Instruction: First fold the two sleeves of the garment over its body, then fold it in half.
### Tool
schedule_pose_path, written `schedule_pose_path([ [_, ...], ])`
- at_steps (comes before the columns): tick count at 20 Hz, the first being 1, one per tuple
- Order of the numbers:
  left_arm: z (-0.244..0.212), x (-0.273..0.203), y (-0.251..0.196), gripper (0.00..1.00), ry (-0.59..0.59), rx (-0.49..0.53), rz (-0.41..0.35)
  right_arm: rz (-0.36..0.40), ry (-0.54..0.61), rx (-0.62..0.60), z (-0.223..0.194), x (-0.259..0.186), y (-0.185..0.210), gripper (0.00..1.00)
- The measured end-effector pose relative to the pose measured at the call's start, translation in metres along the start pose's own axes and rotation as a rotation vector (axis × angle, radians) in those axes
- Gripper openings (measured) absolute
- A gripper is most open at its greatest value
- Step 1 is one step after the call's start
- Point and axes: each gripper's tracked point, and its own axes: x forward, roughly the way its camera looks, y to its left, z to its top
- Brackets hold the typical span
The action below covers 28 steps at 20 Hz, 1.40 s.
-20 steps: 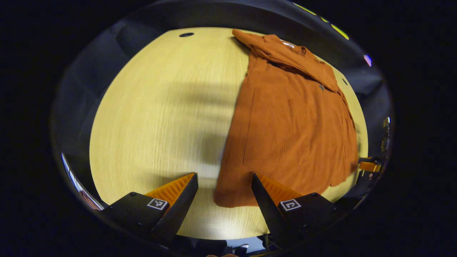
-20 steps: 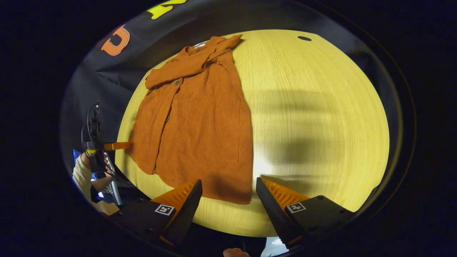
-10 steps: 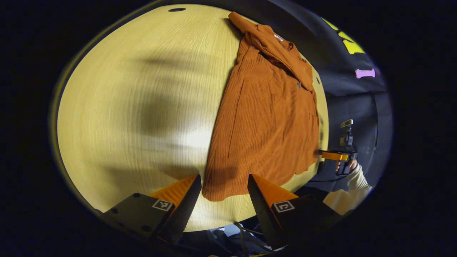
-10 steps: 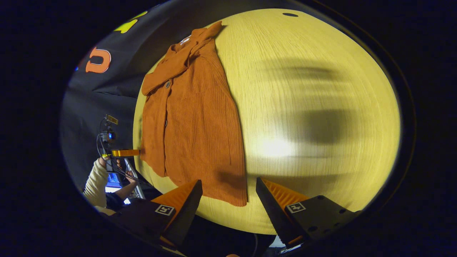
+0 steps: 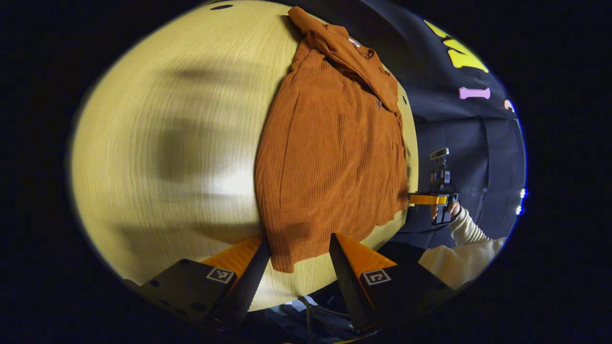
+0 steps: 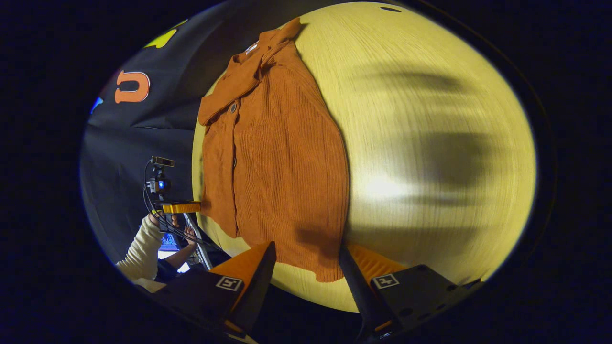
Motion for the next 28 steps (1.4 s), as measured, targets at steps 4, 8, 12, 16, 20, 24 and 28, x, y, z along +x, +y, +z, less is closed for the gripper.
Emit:
schedule_pose_path([
  [4, 0.000, 0.009, 0.003, 0.65, 0.008, 0.027, 0.057, -0.047, -0.003, 0.017, 0.002, 0.011, -0.003, 0.65],
  [8, 0.002, 0.014, 0.003, 0.33, -0.012, 0.006, 0.094, -0.035, 0.005, 0.036, 0.000, 0.017, 0.005, 0.34],
  [12, -0.006, 0.014, 0.008, 0.14, -0.023, 0.003, 0.171, -0.065, 0.013, 0.052, 0.006, 0.020, 0.003, 0.15],
  [16, -0.009, 0.011, 0.001, 0.07, -0.102, 0.051, 0.210, -0.112, 0.031, -0.018, 0.003, 0.023, 0.005, 0.09],
  [20, -0.010, 0.008, -0.008, 0.04, -0.159, 0.071, 0.255, -0.075, 0.030, -0.096, 0.000, 0.020, 0.026, 0.09],
  [24, 0.003, -0.016, -0.026, 0.04, -0.229, 0.190, 0.321, -0.002, -0.017, -0.108, 0.002, 0.003, 0.050, 0.09],
  [28, 0.028, -0.051, -0.052, 0.04, -0.313, 0.280, 0.361, 0.058, -0.069, -0.126, 0.012, -0.020, 0.074, 0.09],
])
